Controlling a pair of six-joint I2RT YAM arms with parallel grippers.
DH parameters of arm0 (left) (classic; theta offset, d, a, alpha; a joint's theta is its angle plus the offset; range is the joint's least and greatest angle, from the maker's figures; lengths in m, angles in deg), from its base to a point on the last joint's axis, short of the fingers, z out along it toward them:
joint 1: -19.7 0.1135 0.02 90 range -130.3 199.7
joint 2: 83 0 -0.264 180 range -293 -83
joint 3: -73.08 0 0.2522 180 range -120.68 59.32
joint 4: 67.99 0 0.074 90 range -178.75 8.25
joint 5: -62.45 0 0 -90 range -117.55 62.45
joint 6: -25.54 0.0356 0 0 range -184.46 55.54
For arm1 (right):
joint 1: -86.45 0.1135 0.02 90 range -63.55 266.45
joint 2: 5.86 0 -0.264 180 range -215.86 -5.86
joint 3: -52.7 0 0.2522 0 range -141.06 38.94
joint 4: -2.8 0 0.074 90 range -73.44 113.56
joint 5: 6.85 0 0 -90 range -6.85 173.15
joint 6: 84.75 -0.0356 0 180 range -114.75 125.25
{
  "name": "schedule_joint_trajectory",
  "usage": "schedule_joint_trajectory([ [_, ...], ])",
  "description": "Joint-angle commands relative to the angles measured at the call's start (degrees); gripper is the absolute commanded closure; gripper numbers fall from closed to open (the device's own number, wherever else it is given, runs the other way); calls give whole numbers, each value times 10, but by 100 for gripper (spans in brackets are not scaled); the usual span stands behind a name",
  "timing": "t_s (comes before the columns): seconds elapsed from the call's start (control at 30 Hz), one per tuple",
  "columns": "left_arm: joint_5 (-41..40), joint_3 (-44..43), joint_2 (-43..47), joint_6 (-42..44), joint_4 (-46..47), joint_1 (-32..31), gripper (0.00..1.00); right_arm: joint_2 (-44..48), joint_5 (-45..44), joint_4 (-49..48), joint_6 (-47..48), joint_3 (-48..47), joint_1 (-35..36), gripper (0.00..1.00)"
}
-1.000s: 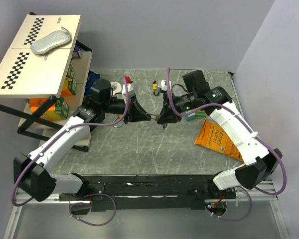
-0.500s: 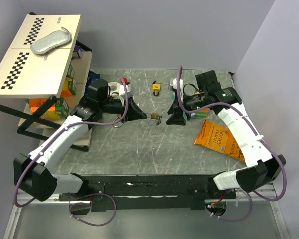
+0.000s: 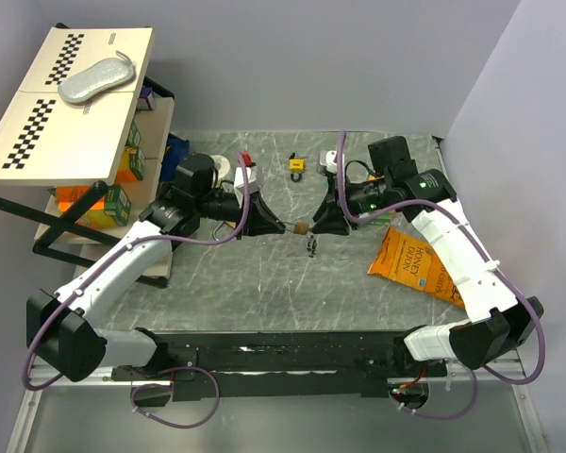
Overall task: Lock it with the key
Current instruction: Lock the lock.
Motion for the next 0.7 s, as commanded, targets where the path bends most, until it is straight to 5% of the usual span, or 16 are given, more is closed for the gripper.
schedule_joint_trajectory([
  [0.0,-1,-11,3,-4,39,-5,99,9,25,-13,17,8,12,62],
  [0.13,-2,-13,0,-8,40,-7,99,11,26,-1,36,13,13,73],
  [0.3,-2,-11,1,-7,39,-7,99,15,25,3,47,18,13,100],
  [0.67,-1,6,-6,9,32,34,99,38,2,75,110,54,-51,100],
])
